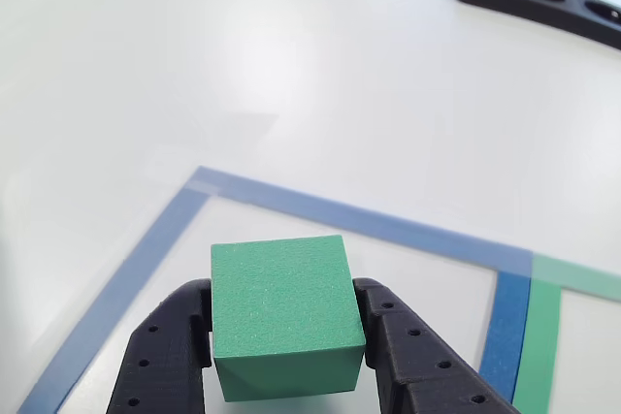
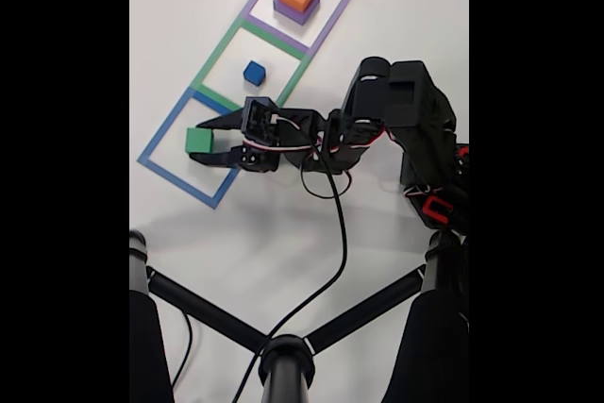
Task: Tower of hanoi
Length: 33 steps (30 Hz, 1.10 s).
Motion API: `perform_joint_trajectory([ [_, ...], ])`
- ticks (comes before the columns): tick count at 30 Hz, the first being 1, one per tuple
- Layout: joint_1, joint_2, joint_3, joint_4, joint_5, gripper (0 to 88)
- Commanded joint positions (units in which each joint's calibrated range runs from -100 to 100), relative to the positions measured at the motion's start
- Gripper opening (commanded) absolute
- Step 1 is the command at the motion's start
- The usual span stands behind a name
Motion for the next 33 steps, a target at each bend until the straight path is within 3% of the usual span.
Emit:
perform_joint_trajectory([
  [1, -0.6, 0.16, -1.26, -2.65, 0.59, 9.2],
  [8, -0.6, 0.96, -0.8, -2.9, 0.59, 9.4],
  [24, 0.09, 2.57, -0.62, -3.95, 0.59, 22.9],
  [33, 0.09, -6.41, 0.38, 0.5, 0.59, 25.0],
])
